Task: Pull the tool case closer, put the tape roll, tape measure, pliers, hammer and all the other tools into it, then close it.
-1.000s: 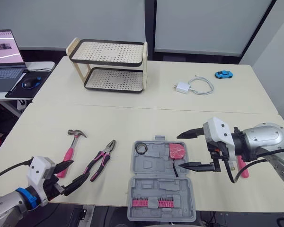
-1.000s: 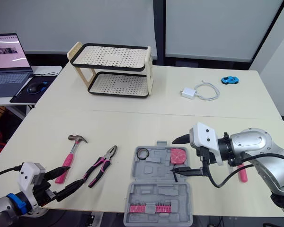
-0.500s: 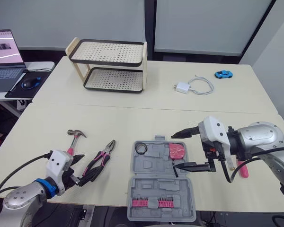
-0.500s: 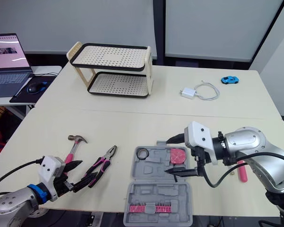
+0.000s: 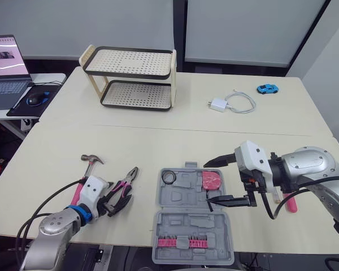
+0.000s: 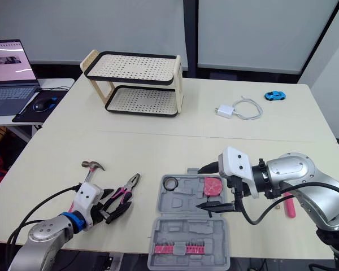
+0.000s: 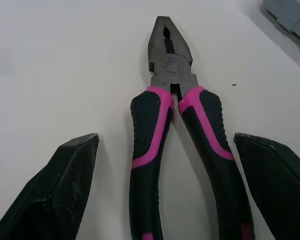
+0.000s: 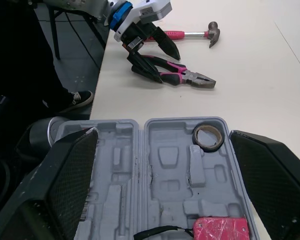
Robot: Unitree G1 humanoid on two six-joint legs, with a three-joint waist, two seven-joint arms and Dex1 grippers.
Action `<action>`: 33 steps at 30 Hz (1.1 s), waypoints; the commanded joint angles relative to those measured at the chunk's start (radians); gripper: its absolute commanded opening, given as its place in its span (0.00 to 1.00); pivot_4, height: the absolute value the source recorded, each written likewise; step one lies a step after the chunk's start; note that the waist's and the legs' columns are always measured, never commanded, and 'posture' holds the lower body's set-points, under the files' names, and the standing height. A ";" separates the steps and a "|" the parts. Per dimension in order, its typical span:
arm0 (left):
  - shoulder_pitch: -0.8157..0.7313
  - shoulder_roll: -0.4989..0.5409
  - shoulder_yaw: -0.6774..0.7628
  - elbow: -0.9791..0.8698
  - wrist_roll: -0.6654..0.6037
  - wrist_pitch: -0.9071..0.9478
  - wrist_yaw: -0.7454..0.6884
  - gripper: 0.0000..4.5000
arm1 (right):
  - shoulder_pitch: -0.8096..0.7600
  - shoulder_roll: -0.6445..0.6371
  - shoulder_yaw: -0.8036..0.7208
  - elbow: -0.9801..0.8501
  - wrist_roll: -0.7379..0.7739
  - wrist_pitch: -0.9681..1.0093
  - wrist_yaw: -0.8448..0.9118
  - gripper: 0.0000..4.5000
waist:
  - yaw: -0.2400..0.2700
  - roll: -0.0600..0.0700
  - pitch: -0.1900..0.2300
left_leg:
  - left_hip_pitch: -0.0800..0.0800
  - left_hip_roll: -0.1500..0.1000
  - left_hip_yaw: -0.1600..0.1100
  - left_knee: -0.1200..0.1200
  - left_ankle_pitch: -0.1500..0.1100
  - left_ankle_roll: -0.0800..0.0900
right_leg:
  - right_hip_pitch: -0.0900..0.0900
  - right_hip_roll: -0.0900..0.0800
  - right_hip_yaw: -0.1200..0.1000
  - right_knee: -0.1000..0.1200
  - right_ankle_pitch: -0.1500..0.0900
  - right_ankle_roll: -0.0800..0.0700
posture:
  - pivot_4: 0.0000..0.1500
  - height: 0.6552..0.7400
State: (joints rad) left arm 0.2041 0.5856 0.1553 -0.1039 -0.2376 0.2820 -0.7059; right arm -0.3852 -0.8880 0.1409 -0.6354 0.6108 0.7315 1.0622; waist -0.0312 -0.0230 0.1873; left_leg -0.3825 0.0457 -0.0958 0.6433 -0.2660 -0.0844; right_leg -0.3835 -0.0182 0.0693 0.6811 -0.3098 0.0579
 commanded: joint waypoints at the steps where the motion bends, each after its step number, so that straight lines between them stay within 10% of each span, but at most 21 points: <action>1: -0.022 -0.002 -0.028 -0.001 0.030 0.012 0.025 1.00 | -0.012 -0.011 -0.013 -0.034 0.004 -0.003 -0.003 0.99 | 0.000 0.000 0.000 | 0.000 0.000 0.000 0.000 0.000 0.000 | 0.000 0.000 0.000 0.000 0.000 0.000 | 1.00 0.94; 5: -0.049 0.001 -0.052 -0.010 0.034 0.078 0.043 1.00 | -0.011 -0.012 -0.012 -0.034 0.003 0.000 -0.004 0.99 | 0.000 0.000 0.000 | 0.000 0.000 0.000 0.000 0.000 0.000 | 0.000 0.000 0.000 0.000 0.000 0.000 | 1.00 0.94; 14: -0.040 0.012 -0.063 -0.084 0.010 0.219 0.046 0.56 | -0.002 -0.024 -0.023 -0.046 0.008 0.007 -0.010 1.00 | 0.000 0.002 -0.001 | 0.000 0.000 0.000 0.000 0.000 0.000 | 0.001 0.000 0.000 0.000 0.000 0.000 | 1.00 0.94; 33: -0.221 0.263 -0.048 -0.160 -0.061 0.054 -0.285 0.56 | 0.076 -0.031 -0.112 -0.086 0.020 0.014 -0.093 1.00 | 0.007 0.002 0.000 | -0.002 -0.001 -0.001 0.000 0.000 0.000 | 0.000 -0.001 -0.001 -0.001 0.000 0.000 | 1.00 0.94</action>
State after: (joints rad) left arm 0.0012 0.8391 0.1239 -0.2493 -0.2783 0.3753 -0.9444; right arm -0.3134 -0.9057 0.0677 -0.6860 0.6147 0.7470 0.9809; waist -0.0240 -0.0211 0.1869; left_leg -0.3841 0.0446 -0.0967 0.6434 -0.2659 -0.0845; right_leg -0.3834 -0.0188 0.0683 0.6803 -0.3096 0.0582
